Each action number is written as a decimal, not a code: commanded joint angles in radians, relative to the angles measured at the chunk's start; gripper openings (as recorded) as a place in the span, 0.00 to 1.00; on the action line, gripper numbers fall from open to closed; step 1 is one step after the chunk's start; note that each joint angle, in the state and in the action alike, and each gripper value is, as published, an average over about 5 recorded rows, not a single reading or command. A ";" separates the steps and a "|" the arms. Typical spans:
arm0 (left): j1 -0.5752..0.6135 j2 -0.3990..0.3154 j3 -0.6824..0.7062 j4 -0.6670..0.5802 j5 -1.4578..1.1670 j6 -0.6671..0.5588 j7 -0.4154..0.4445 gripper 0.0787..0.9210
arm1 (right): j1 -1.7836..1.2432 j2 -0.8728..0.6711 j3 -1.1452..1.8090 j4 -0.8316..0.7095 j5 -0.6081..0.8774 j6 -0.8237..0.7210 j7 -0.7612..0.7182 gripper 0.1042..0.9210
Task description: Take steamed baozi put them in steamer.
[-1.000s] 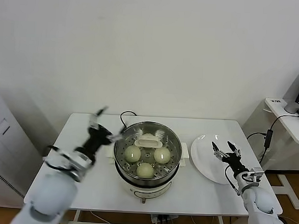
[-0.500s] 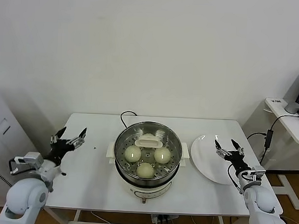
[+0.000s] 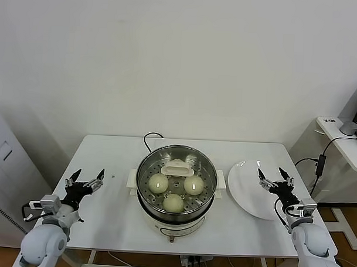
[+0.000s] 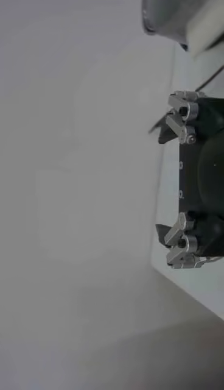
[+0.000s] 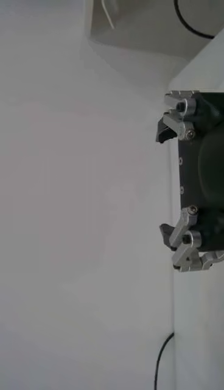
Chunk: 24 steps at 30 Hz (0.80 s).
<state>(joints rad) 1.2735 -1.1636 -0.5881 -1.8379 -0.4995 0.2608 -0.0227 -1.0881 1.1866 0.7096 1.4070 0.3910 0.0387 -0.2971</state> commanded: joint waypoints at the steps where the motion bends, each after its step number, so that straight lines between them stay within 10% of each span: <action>1: 0.004 -0.016 0.021 0.029 0.046 -0.014 -0.006 0.88 | -0.013 0.003 0.004 0.015 -0.019 -0.007 0.018 0.88; 24: 0.008 0.006 0.003 0.007 -0.010 0.000 -0.009 0.88 | -0.023 0.021 0.010 0.021 -0.027 -0.029 0.000 0.88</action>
<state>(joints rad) 1.2798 -1.1580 -0.5855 -1.8302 -0.5036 0.2590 -0.0318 -1.1072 1.2063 0.7152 1.4205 0.3712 0.0220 -0.2871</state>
